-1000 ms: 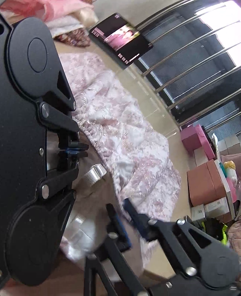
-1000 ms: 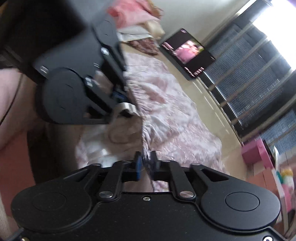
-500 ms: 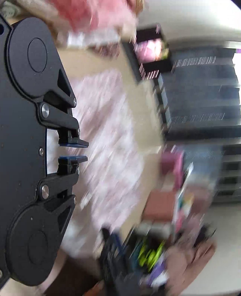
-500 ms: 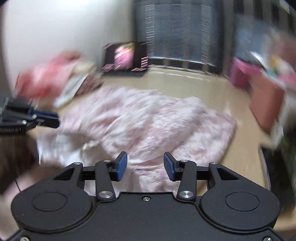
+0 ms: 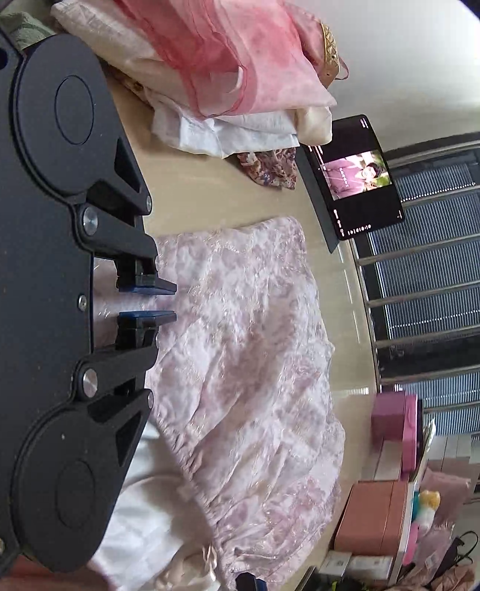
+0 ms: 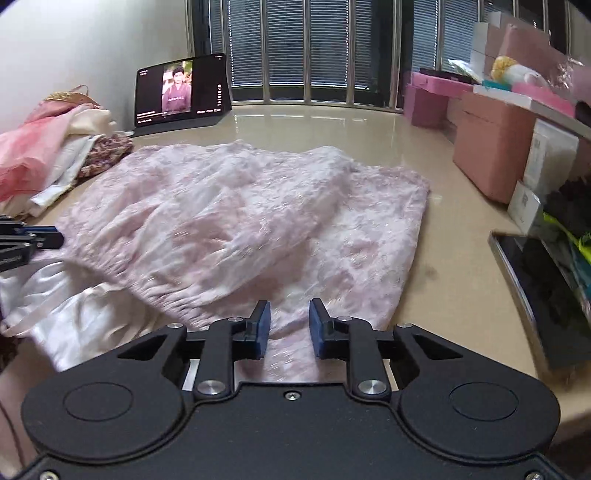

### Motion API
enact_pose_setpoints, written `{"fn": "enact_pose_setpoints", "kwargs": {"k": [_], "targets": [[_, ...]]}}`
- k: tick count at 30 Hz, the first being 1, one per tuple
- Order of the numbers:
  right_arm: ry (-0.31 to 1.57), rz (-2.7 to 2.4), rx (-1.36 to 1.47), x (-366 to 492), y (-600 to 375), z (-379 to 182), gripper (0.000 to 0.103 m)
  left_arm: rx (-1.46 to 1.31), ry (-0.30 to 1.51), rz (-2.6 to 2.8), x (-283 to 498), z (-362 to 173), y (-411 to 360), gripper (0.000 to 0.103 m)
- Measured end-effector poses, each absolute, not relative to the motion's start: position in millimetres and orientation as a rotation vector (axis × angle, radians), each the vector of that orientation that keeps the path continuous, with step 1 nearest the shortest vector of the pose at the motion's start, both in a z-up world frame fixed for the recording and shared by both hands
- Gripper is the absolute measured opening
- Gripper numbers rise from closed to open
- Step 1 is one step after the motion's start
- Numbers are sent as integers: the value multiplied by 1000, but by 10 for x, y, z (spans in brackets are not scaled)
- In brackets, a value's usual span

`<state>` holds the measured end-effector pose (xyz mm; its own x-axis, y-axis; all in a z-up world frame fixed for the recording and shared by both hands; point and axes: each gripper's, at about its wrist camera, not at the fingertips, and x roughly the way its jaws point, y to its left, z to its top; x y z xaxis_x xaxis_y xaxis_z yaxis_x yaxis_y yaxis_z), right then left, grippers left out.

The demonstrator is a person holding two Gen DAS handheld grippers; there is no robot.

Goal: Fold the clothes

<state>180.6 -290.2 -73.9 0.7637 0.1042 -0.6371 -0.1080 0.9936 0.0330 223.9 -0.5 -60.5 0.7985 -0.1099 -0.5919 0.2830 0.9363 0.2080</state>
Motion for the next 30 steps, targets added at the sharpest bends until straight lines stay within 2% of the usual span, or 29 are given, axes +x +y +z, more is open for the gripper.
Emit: {"fn": "enact_pose_setpoints", "kwargs": {"k": [14, 15, 16, 17, 18, 19, 20, 22, 24, 30], "targets": [[710, 115, -2, 2272, -3025, -776, 23, 278, 581, -184, 2366, -686, -135, 10], [711, 117, -2, 2271, -3018, -773, 25, 275, 586, -188, 2356, -670, -129, 17], [711, 119, -3, 2268, -3011, -769, 29, 269, 581, -188, 2334, -642, -117, 39], [703, 115, -1, 2246, -2991, -742, 33, 260, 565, -182, 2300, -601, -96, 52], [694, 111, 1, 2224, -2972, -715, 43, 246, 531, -172, 2239, -549, -69, 77], [684, 108, 3, 2201, -2952, -686, 52, 229, 481, -157, 2153, -486, -24, 98], [642, 105, -7, 2150, -2911, -618, 57, 212, 434, -143, 2068, -423, 33, 103], [541, 129, -48, 1951, -2742, -466, 78, 179, 374, -138, 1905, -313, 155, 103], [483, 182, -82, 1779, -2539, -343, 93, 135, 369, -154, 1777, -247, 291, 103], [446, 363, -148, 1550, -1829, -268, 95, 32, 414, -130, 1453, -233, 681, 103]]}}
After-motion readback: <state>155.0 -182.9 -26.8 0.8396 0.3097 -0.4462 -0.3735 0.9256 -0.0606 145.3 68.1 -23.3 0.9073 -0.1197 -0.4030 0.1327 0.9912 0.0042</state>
